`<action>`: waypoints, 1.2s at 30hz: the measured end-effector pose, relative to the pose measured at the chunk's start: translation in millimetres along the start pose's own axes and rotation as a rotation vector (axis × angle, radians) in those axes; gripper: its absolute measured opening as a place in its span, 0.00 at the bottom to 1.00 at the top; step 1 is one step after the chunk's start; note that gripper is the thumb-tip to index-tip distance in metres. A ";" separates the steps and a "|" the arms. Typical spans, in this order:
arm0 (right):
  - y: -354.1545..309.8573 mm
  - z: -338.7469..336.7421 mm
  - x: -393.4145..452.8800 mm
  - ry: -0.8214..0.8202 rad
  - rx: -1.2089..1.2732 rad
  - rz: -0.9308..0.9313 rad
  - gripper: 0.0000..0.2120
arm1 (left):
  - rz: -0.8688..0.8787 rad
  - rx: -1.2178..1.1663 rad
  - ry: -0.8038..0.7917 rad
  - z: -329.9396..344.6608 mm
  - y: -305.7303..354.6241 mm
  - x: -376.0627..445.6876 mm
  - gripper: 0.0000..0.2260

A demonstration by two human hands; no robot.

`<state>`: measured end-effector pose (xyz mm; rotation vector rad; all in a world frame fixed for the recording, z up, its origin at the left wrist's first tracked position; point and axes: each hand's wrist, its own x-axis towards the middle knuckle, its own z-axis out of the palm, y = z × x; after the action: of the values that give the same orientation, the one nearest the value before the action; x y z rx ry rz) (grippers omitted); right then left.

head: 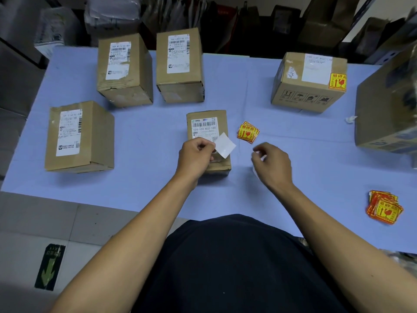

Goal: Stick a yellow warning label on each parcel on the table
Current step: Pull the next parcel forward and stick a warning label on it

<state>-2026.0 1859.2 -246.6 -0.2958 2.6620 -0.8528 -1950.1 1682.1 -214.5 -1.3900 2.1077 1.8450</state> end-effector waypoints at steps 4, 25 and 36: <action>-43.3 2.4 -3.2 -0.013 0.058 -0.409 0.07 | -0.066 -0.094 -0.014 10.8 5.9 -2.7 0.06; -48.8 -15.2 7.0 -0.491 1.019 0.536 0.07 | -0.136 -0.135 -0.278 -9.4 1.2 -2.6 0.04; -56.6 9.9 2.1 -0.295 0.569 0.341 0.08 | -0.129 0.130 -0.237 -8.9 -4.4 5.4 0.06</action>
<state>-2018.9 1808.2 -221.1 0.1581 2.0127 -1.2774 -1946.1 1672.2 -218.1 -1.1837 1.9367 1.6968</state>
